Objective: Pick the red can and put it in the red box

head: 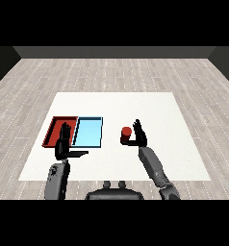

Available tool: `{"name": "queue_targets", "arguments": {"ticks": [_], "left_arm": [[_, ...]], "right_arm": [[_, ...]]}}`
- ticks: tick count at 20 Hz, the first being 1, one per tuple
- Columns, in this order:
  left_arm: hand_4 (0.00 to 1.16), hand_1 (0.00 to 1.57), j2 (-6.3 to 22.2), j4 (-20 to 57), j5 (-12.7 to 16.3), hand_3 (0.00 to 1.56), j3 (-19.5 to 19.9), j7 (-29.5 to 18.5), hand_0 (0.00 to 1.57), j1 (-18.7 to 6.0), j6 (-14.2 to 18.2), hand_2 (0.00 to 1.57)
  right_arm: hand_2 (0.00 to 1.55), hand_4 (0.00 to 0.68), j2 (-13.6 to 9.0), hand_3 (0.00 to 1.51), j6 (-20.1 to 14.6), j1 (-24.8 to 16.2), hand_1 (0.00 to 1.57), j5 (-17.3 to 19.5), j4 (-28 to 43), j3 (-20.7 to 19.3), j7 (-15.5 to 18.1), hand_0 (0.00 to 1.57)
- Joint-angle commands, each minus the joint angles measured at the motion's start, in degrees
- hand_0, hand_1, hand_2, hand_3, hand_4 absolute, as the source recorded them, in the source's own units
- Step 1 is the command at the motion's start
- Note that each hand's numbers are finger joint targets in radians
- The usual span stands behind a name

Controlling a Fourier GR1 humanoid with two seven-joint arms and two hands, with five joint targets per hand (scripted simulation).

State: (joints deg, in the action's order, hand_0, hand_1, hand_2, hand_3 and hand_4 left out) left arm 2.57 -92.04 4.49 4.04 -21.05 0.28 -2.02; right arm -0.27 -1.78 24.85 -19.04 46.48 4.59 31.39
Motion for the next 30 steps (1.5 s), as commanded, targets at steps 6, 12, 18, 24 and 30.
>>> {"name": "queue_targets", "arguments": {"ticks": [6,12,18,24,30], "left_arm": [[0.0,0.0,-1.76,-3.5,-0.44,0.0,-1.66,0.7,0.0,2.13,1.24,0.0],[0.0,0.0,1.91,-2.1,1.41,0.0,1.63,2.46,0.0,-0.05,-0.87,0.0],[0.0,0.0,0.12,-1.58,0.67,0.0,0.62,0.46,0.0,0.42,0.19,0.0],[0.0,0.0,-0.52,2.52,-0.79,0.0,0.27,-2.65,0.0,-1.09,0.53,0.0],[0.0,0.0,1.97,0.54,1.41,0.0,2.75,-1.39,0.0,-0.01,-1.21,0.0]], "right_arm": [[0.0,0.0,0.27,0.0,-4.8,8.51,0.0,-8.39,-10.18,6.17,4.52,0.0],[0.0,0.0,0.27,0.0,-4.71,6.34,0.0,-6.74,-7.07,7.88,3.2,0.0],[0.0,0.0,0.26,0.0,-3.47,6.27,0.0,-7.45,-9.94,6.8,4.29,0.0],[0.0,0.0,0.27,0.0,-3.26,11.33,0.0,-7.79,-12.44,4.39,1.04,0.0],[0.0,0.0,0.26,0.0,-5.35,11.1,0.0,-12.02,-14.56,10.81,4.71,0.0]]}}
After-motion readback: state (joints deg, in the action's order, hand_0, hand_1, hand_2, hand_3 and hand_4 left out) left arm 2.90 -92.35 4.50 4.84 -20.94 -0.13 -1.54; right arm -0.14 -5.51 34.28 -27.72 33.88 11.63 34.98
